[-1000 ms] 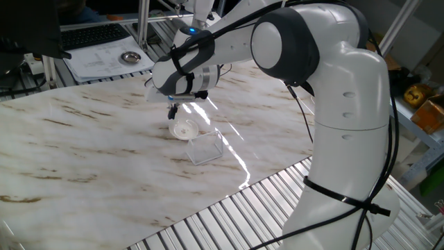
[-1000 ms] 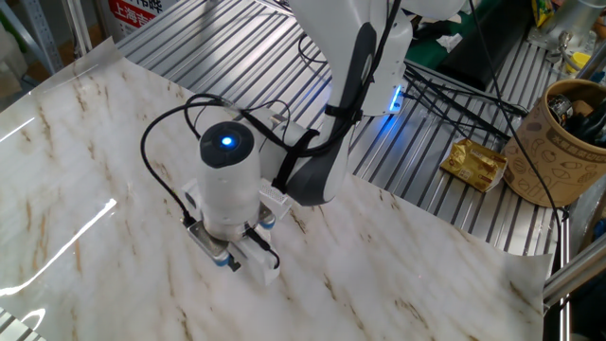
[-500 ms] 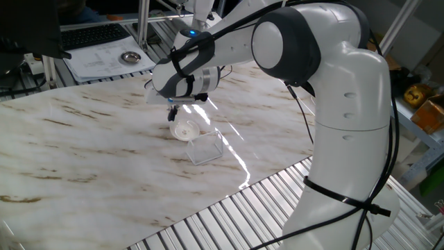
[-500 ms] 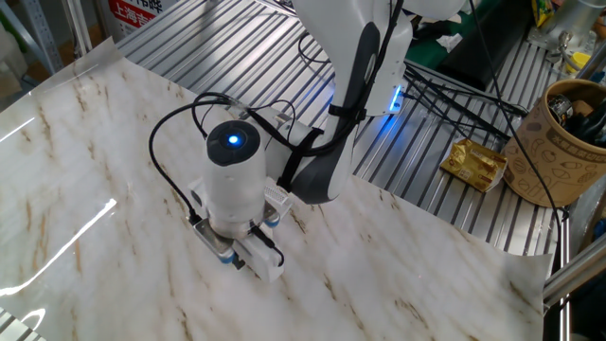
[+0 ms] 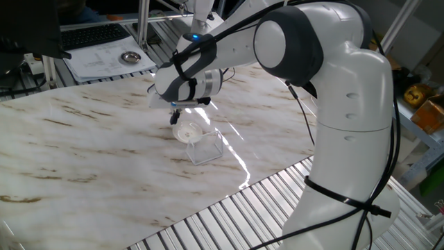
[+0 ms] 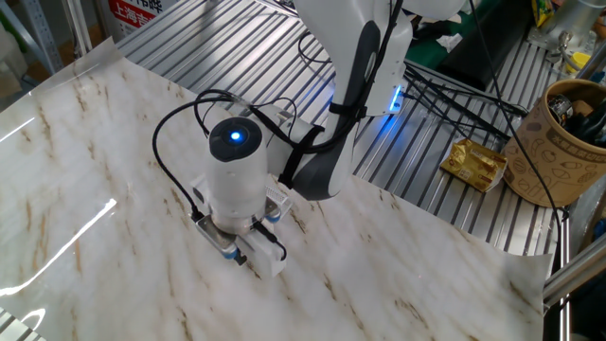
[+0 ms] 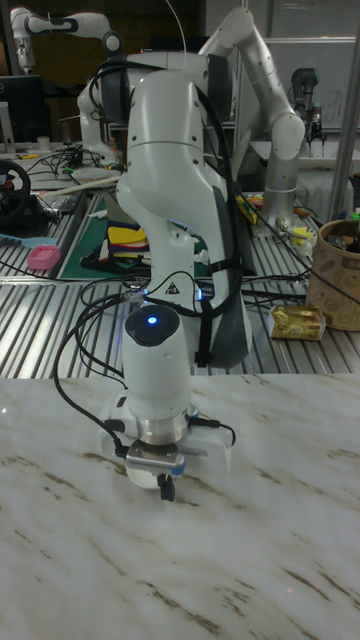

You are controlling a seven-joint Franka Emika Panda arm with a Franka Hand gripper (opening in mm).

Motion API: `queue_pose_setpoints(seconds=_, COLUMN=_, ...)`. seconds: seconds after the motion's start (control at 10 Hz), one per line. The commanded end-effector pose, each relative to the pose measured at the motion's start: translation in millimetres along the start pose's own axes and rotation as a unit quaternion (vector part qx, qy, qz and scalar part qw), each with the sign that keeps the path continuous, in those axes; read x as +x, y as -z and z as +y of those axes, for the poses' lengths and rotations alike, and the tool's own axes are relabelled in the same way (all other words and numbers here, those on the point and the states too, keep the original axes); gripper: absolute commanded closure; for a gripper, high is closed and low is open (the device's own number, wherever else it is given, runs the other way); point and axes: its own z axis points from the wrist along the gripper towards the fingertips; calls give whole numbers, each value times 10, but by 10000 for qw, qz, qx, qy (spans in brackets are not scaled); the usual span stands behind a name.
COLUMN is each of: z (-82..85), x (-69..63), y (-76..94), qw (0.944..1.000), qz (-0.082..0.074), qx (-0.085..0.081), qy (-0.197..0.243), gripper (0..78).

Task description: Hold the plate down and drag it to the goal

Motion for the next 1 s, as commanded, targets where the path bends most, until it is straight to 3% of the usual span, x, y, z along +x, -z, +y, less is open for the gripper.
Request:
queue_pose_setpoints(seconds=0.1, z=-52, x=52, y=6, qw=10000, qz=-13, qx=15, qy=68, gripper=776)
queue_pose_setpoints(seconds=1.0, z=-51, x=56, y=7, qw=9999, qz=65, qx=81, qy=112, gripper=776)
